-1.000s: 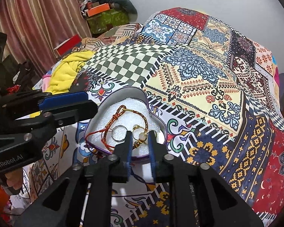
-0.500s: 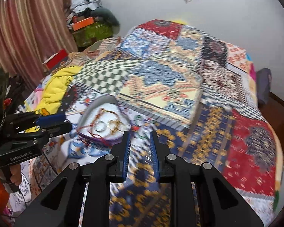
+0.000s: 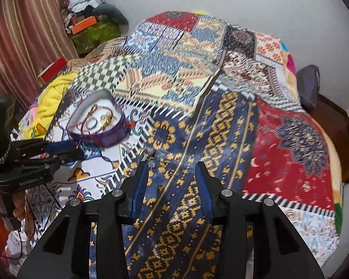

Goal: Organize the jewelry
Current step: 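Grasp the silver keychain with blue beads with the right gripper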

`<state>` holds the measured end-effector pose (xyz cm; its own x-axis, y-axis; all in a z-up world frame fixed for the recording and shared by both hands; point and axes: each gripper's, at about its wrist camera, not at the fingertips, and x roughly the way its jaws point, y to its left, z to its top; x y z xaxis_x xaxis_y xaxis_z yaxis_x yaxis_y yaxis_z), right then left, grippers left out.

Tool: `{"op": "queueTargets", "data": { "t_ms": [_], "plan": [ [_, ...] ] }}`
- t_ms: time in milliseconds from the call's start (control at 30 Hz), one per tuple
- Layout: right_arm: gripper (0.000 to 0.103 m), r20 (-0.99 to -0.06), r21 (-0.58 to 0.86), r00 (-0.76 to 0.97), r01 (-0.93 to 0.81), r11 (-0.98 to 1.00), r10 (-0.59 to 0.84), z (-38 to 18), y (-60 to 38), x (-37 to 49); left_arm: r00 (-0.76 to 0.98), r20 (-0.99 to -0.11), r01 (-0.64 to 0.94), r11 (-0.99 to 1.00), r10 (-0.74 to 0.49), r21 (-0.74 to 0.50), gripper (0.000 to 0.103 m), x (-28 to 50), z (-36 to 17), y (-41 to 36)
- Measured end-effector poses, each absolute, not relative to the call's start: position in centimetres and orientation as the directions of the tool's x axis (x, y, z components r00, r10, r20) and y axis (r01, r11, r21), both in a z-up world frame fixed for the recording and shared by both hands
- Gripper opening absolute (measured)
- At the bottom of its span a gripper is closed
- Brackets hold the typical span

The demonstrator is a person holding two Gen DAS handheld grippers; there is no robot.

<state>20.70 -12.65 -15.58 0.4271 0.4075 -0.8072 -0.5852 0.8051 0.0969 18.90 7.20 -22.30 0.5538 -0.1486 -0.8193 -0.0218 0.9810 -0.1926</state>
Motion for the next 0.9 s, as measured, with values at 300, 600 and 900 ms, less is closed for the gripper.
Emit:
{"op": "queueTargets", "data": {
  "t_ms": [300,600,900],
  "plan": [
    [0.038,-0.831,0.122,0.360,-0.624,0.772,0.423,-18.2,-10.8,20.7,0.550,-0.800,0.009,0.960,-0.239,-0.280,0.031,19.5,-22.8,7.0],
    [0.038,-0.834,0.137,0.334,-0.647,0.750,0.440,-18.4,-10.3,21.0,0.572,-0.798,0.013,0.975,-0.188,-0.220,0.031,20.5,-23.1,6.4],
    [0.036,-0.809,0.162,0.334,-0.665,0.729,0.484,-17.7,-8.1,22.1,0.576,-0.793,0.009,0.972,-0.197,-0.236,0.015,20.9,-23.4,6.6]
  ]
}}
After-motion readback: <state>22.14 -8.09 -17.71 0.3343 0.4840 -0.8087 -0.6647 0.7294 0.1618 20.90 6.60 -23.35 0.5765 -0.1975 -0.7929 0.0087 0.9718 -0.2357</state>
